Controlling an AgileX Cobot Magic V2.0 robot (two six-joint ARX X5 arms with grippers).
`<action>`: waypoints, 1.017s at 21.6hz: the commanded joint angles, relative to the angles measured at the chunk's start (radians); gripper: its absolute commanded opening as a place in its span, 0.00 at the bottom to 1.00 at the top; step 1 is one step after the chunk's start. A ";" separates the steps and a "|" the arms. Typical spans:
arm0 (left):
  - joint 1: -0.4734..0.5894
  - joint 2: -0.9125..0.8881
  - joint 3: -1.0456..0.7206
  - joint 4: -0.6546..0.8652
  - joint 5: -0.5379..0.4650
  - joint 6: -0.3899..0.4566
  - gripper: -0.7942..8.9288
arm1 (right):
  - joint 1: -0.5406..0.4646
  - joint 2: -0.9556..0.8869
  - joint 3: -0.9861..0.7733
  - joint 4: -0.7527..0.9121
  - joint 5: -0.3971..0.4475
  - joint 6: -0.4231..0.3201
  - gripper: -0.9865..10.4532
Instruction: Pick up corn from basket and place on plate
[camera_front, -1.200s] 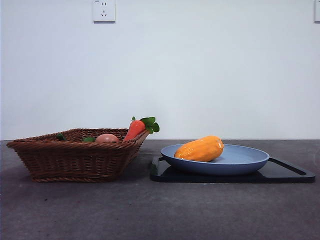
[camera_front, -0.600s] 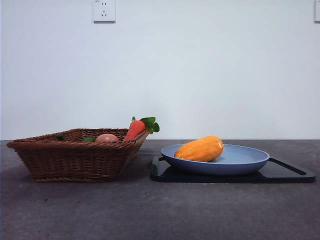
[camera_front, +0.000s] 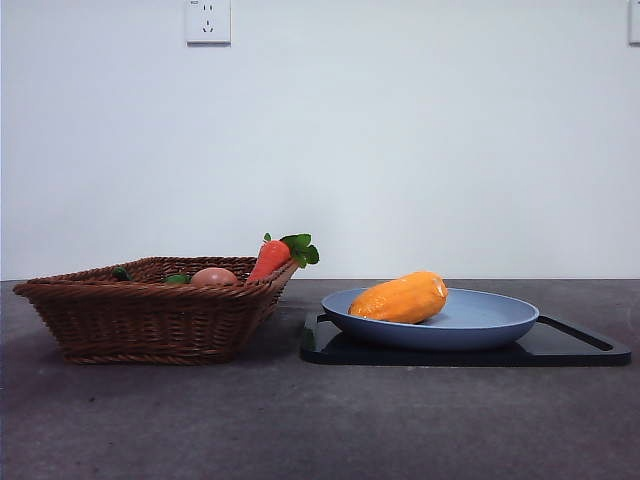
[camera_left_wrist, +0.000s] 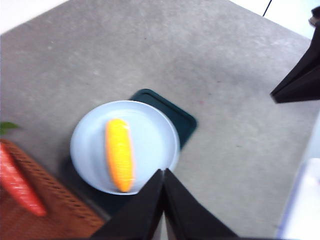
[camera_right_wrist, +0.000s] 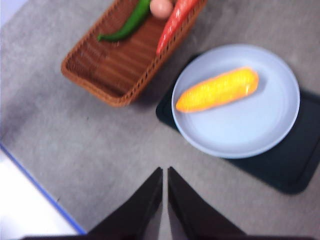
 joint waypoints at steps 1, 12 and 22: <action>0.018 0.002 0.024 0.039 -0.111 0.113 0.09 | 0.003 0.008 0.019 0.045 0.000 0.009 0.09; 0.483 -0.287 -0.068 0.124 -0.148 0.104 0.09 | 0.003 0.007 0.019 0.238 0.000 0.009 0.09; 0.779 -0.747 -0.760 0.624 -0.143 0.097 0.09 | 0.003 0.007 0.019 0.328 0.001 0.009 0.09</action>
